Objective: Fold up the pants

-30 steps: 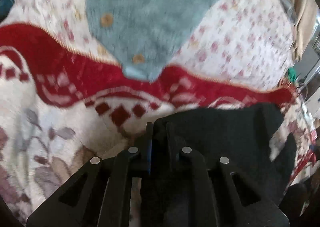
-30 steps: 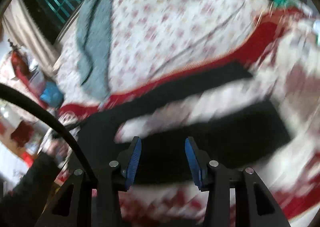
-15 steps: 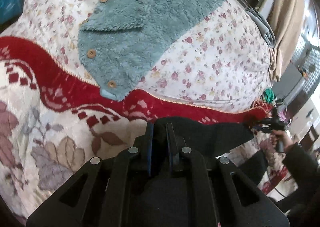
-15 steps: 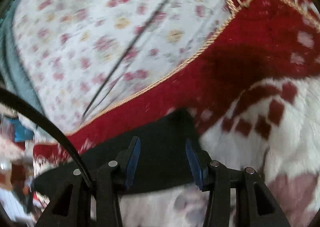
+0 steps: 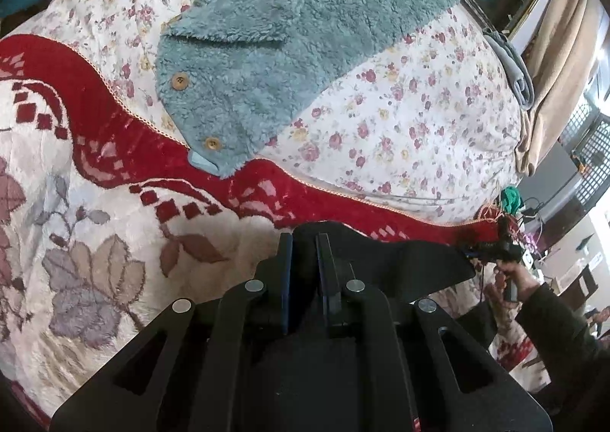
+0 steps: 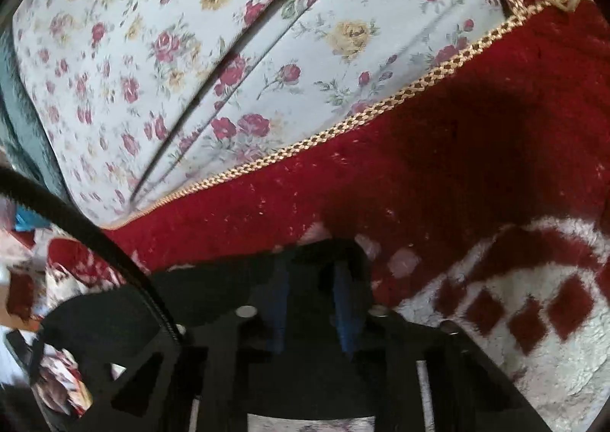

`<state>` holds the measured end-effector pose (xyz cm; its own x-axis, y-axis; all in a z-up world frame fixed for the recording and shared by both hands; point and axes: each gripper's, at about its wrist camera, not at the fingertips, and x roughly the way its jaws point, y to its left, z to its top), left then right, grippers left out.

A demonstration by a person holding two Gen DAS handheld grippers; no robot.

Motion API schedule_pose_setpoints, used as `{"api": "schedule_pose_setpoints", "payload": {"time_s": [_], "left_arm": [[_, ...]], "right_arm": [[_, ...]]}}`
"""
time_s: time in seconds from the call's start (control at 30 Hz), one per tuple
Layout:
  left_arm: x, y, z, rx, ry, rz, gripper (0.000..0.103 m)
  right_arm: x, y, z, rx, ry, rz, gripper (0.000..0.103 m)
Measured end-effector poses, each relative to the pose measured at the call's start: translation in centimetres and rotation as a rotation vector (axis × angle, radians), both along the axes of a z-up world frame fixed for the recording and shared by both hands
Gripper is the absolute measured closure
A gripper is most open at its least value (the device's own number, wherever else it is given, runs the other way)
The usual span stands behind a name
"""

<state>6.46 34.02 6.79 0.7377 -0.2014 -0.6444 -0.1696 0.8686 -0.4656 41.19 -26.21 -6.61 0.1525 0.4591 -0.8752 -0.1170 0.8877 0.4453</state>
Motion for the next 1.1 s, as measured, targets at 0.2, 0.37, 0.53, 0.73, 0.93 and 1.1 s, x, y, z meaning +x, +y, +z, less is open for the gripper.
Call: {"api": "schedule_pose_setpoints", "payload": {"time_s": [0.2,0.37,0.53,0.73,0.93,1.1], "left_arm": [[-1.7,-0.3,1.0,-0.038,0.002,0.026,0.094],[-6.4,-1.6,3.3,-0.042,-0.045,0.028,0.094],[-13.2,-2.4,3.3,-0.060,-0.064,0.050,0.095],[-21.0,-1.3,0.0,-0.087,-0.063,0.135,0.099],[-24.6,0.0,-4.0,-0.208,-0.027,0.202,0.099],[-23.0,-1.3,-4.1,-0.420,-0.020,0.174,0.084]], "right_arm": [[-1.9,-0.9,3.1,0.006,-0.117,0.000,0.101],[-7.9,-2.7,9.3,0.048,-0.239,0.053,0.101],[-16.0,-5.4,12.6,0.117,-0.312,0.082,0.101],[-22.9,-8.4,10.2,0.124,-0.312,0.090,0.101],[-25.5,-9.6,6.2,0.082,-0.275,0.053,0.101],[-26.1,-9.4,5.7,0.050,-0.285,0.055,0.101]]}}
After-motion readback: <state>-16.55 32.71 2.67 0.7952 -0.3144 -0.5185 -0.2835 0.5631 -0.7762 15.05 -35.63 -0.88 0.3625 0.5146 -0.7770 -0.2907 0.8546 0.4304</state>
